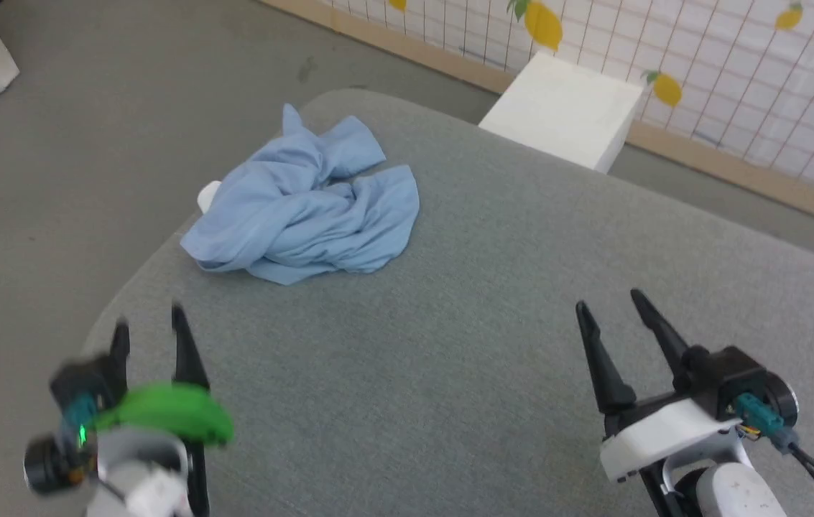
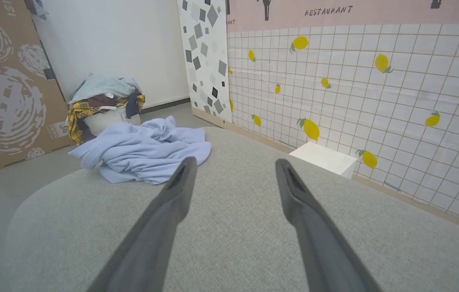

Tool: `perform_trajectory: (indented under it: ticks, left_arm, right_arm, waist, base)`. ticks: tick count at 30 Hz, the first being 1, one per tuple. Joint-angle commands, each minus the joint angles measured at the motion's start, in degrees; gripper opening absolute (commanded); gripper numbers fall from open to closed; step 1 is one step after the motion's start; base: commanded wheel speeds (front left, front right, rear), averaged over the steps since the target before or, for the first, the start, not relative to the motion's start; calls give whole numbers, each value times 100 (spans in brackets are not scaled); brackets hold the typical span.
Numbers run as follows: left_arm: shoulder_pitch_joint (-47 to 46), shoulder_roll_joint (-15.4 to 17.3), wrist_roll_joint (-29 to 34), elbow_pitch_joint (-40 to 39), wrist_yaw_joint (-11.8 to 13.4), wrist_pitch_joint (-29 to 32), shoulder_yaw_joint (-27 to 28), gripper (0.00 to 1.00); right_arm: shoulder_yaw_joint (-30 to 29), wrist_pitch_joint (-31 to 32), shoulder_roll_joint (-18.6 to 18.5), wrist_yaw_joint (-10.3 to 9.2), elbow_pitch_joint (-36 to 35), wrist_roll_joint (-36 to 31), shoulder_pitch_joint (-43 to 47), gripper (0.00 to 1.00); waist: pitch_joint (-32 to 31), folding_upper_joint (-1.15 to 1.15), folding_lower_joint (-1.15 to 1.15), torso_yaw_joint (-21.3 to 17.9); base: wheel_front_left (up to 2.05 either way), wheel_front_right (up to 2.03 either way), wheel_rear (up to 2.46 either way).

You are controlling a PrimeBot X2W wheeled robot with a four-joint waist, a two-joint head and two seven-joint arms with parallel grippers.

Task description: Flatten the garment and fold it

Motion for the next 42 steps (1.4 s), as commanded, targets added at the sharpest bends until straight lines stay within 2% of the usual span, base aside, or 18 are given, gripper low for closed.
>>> perform_trajectory:
  ticks: [1, 3, 10, 17, 22, 25, 29, 30, 32, 33, 37, 42]
  left_arm:
    - [-373, 69, -118, 78, -35, 62, 3, 100]
    - [-821, 100, -270, 260, -66, 191, 47, 100]
    - [-2400, 530, -764, 1235, -256, 808, 369, 100]
    - [-3348, 959, -1127, 2177, -478, 1561, 562, 100]
    - [-3546, 1094, -1453, 2763, -294, 2368, 753, 100]
    - [-3476, 1061, -1673, 2986, -159, 2926, 831, 100]
    - [-3170, 1121, -1745, 3182, 10, 3992, 654, 100]
    - [-3075, 1131, -1801, 3163, -25, 4265, 616, 90]
    - [-2912, 1184, -1854, 3031, -86, 4567, 568, 10]
    - [-2855, 1238, -1837, 2917, -114, 4538, 569, 0]
    - [-2728, 1581, -1383, 2318, -6, 3431, 647, 0]
    - [-2807, 1857, -680, 1645, -78, 1734, 528, 0]
  right_arm:
    - [20, 11, -5, -9, -58, -50, -122, 100]
    - [26, 61, -5, -9, -148, -136, -224, 100]
    - [136, 253, -5, -10, -474, -436, -710, 100]
    - [170, 266, -19, -10, -651, -638, -1138, 100]
    - [159, 169, -17, -10, -634, -621, -1281, 100]
    - [170, 108, -15, -10, -580, -606, -1317, 100]
    - [183, 14, -12, -10, -443, -563, -1351, 100]
    - [184, -14, -11, -10, -398, -544, -1346, 100]
    - [179, -75, -9, -10, -304, -504, -1311, 100]
    - [178, -99, -8, -10, -261, -482, -1289, 100]
    - [194, -197, -7, -10, -64, -315, -1169, 100]
    - [145, -313, -6, -10, 168, -83, -891, 100]
  waist:
    - [355, 0, 0, -188]
    - [644, 0, 0, -308]
    - [1917, 0, 0, -1133]
    - [2845, 0, 0, -1788]
    - [3132, 0, 0, -2027]
    - [3149, 0, 0, -2072]
    - [2981, 0, 0, -2092]
    - [2901, 0, 0, -2087]
    - [2697, 0, 0, -2061]
    - [2598, 0, 0, -2047]
    - [2059, 0, 0, -1997]
    - [1246, 0, 0, -1995]
  base:
    - [0, 0, 0]
    - [0, 0, 0]
    - [0, 0, 0]
    - [0, 0, 0]
    - [0, 0, 0]
    - [0, 0, 0]
    - [0, 0, 0]
    - [0, 0, 0]
    - [0, 0, 0]
    - [0, 0, 0]
    - [0, 0, 0]
    - [0, 0, 0]
